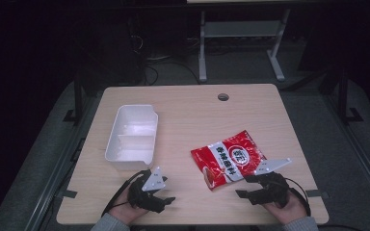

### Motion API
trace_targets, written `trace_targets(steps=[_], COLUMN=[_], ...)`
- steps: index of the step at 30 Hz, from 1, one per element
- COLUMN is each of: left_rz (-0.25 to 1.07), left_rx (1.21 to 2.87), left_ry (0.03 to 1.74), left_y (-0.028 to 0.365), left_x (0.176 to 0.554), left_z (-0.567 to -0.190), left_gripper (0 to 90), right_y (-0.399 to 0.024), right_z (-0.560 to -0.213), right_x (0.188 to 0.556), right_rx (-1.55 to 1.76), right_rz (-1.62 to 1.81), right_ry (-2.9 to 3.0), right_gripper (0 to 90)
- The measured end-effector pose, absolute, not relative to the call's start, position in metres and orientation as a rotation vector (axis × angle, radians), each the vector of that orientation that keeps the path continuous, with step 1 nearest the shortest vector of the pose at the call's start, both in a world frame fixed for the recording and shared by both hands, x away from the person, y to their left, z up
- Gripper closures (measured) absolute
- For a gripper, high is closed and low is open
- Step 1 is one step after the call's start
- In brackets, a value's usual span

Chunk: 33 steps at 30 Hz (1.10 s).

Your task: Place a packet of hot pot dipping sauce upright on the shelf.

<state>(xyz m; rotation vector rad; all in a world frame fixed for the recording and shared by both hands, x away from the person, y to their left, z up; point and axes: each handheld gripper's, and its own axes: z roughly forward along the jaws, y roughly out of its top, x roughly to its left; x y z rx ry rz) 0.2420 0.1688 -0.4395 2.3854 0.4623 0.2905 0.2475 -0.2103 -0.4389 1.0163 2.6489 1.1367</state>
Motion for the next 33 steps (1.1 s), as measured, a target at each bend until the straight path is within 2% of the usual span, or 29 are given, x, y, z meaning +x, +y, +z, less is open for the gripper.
trace_targets(steps=[13, 21, 33], left_rz=[0.288, 0.297, 0.275], left_rx=[2.363, 2.362, 2.410], left_ry=[0.456, 0.455, 0.487], left_y=[0.149, 0.127, 0.084], left_x=[0.249, 0.259, 0.293], left_z=[-0.429, -0.419, -0.414], left_gripper=[35.2, 46.9, 70.6], right_y=[-0.215, -0.224, -0.243], right_z=[-0.437, -0.436, -0.434], right_x=[0.248, 0.249, 0.255], right_rx=[1.040, 1.068, 1.149], right_rz=[1.157, 1.165, 1.153], right_ry=[2.626, 2.596, 2.524], right_gripper=[34.8, 34.8, 34.8])
